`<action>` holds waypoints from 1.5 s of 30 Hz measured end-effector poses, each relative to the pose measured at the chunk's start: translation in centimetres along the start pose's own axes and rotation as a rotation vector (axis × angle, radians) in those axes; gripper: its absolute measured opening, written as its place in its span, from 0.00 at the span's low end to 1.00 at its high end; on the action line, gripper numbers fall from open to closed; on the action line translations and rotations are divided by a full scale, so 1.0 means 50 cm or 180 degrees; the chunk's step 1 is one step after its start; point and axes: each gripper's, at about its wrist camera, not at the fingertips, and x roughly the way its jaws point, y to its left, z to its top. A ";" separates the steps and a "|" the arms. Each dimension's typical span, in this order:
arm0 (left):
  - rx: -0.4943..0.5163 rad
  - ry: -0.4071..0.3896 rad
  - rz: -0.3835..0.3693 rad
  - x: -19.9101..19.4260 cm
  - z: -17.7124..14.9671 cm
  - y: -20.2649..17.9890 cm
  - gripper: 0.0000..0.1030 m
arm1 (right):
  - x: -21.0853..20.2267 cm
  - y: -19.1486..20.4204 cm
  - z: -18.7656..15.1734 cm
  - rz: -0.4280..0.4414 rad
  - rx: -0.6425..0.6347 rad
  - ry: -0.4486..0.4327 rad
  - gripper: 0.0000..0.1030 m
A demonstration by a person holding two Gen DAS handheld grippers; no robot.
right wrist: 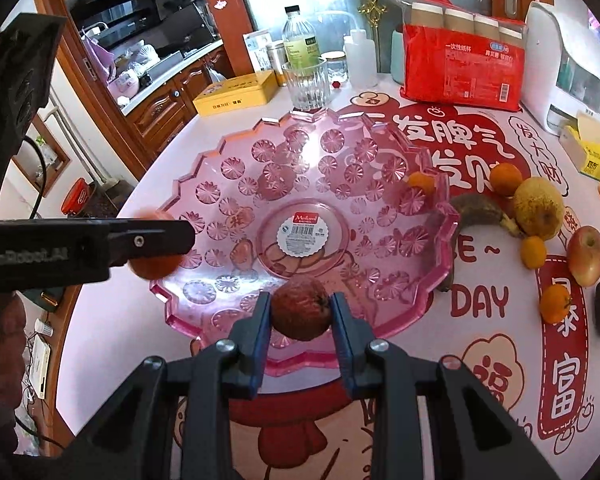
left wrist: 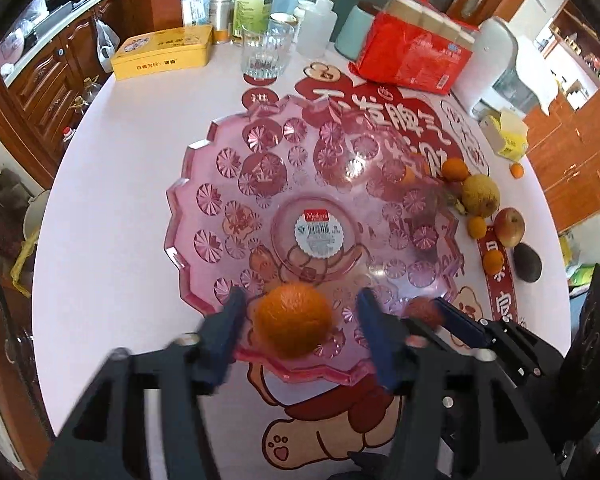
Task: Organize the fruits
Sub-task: 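Carry both fruits over the pink glass bowl and open both tools, then withdraw both tools from the bowl toward the remaining fruit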
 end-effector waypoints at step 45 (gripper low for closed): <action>0.0275 0.0259 -0.0139 0.059 -0.164 -0.473 0.72 | -0.212 -0.479 -0.259 -0.0322 0.1205 0.0341 0.43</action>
